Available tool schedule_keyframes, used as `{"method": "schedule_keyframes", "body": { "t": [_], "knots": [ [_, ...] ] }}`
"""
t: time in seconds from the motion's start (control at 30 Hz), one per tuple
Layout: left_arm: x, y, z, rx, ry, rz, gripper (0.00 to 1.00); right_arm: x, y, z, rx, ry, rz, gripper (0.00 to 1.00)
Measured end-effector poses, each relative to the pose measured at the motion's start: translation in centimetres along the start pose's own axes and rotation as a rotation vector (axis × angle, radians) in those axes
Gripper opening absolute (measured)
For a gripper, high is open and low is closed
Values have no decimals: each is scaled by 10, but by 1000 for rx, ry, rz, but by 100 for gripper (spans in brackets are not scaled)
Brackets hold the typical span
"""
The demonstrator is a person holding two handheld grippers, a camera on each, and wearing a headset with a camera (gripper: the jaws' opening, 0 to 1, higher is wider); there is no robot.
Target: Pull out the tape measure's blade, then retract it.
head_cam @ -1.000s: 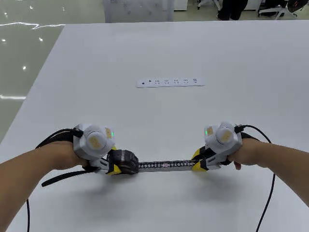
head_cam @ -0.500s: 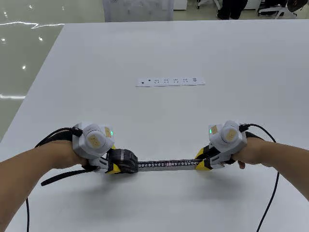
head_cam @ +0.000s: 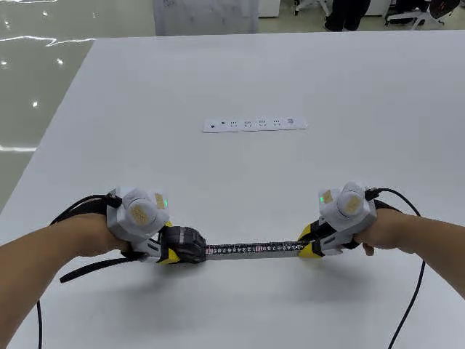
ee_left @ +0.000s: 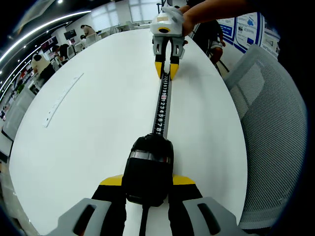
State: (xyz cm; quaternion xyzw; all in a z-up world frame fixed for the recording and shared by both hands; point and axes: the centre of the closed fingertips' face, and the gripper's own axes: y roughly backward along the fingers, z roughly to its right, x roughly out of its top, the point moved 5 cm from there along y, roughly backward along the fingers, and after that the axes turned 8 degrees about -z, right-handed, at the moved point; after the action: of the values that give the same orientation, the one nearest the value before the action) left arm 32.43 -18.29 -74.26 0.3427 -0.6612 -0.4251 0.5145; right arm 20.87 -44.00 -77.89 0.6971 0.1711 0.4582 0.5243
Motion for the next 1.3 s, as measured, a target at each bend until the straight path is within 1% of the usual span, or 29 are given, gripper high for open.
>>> {"method": "schedule_keyframes", "body": {
  "t": [1.0, 1.3],
  "knots": [
    [0, 0, 1, 1, 1, 0, 29, -23, 12, 5, -7, -33, -14, 13],
    [0, 0, 1, 2, 1, 1, 29, -23, 12, 5, -10, -35, -16, 13]
  ]
}}
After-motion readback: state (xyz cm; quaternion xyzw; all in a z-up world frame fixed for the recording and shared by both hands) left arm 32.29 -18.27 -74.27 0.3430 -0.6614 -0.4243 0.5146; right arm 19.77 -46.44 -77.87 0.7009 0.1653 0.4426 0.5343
